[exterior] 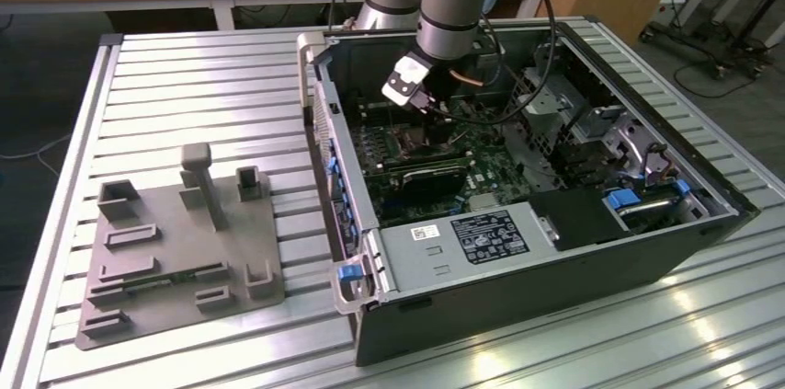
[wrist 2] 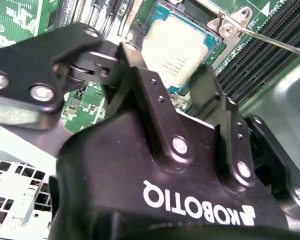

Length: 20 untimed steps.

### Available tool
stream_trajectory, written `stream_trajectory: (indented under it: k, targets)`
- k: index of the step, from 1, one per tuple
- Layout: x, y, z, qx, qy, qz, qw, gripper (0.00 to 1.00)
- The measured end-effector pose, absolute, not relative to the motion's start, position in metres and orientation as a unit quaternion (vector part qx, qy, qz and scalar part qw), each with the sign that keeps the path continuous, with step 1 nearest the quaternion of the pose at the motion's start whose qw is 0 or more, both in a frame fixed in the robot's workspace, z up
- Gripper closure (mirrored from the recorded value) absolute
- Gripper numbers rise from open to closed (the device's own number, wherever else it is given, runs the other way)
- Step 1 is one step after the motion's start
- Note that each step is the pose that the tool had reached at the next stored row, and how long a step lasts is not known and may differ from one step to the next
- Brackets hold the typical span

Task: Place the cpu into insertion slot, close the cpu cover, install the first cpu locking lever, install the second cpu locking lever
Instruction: 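Place the cpu into insertion slot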

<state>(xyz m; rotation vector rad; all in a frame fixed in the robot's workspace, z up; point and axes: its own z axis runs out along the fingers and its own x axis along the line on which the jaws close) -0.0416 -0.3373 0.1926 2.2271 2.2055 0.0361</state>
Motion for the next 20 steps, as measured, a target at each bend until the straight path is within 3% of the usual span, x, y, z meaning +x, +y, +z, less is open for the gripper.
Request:
stream_trajectory:
  k: [3,16,17,20]
  targets:
    - [-0.0417,-0.3373,0.1926,0.710,0.704,0.011,0.004,0.46]
    - [-0.0416,-0.3372,0.1923,0.710,0.704,0.012,0.003,0.45]
    - [-0.0416,-0.3372,0.1924,0.710,0.704,0.012,0.003,0.39]
    - [-0.0416,-0.3373,0.1925,0.710,0.704,0.012,0.003,0.39]
